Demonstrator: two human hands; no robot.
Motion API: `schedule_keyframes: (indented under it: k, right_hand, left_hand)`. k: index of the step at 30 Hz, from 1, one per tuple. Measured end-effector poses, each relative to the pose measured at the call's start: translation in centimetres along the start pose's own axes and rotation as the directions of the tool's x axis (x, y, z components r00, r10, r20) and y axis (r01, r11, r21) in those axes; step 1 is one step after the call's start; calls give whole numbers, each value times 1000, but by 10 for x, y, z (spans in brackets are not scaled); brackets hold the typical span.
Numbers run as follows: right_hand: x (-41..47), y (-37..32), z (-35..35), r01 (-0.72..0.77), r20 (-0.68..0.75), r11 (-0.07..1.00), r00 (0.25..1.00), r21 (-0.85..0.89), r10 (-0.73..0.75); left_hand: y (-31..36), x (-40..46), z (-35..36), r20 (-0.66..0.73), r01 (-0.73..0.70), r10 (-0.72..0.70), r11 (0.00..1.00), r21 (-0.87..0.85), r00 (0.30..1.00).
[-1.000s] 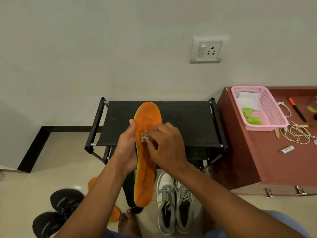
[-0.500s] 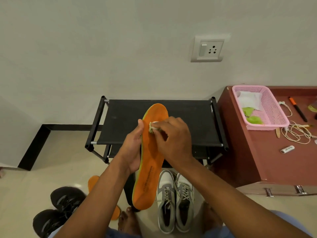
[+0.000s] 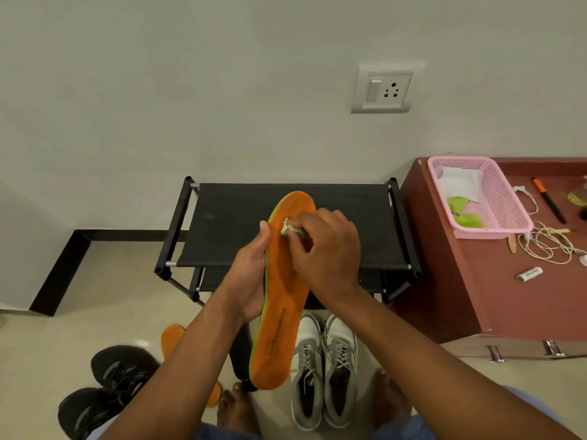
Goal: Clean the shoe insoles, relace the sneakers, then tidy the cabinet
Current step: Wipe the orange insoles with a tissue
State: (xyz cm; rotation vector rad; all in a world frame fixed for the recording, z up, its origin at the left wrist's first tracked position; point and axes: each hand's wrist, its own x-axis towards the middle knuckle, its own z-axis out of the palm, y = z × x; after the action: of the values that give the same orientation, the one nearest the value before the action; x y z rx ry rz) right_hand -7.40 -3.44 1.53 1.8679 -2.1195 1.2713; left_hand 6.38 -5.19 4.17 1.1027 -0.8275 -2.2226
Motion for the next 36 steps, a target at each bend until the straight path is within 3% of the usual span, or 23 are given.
schedule_keyframes:
  k: [7, 11, 17, 21, 28, 36]
  right_hand:
    - [7, 15, 0, -95, -58, 991, 993, 97, 101]
    - [-4, 0, 6, -50, 51, 983, 998, 176, 41]
    - [-26, -26, 10, 29, 215, 966, 973, 257, -86]
    - [-18, -24, 6, 48, 270, 960, 955, 276, -125]
    - [-3, -12, -1, -152, 312, 887, 950, 435, 9]
    - [4, 2, 4, -130, 116, 933, 989, 335, 96]
  left_hand:
    - [0, -3, 4, 51, 33, -33, 999, -15, 998]
    - [2, 2, -5, -37, -35, 36, 999, 24, 999]
    - [8, 7, -24, -135, -92, 77, 989, -112, 988]
    - [11, 5, -20, -188, -127, 108, 987, -94, 976]
    - [10, 2, -16, -150, -89, 75, 992, -89, 986]
    - [7, 1, -6, -130, -41, 32, 997, -63, 991]
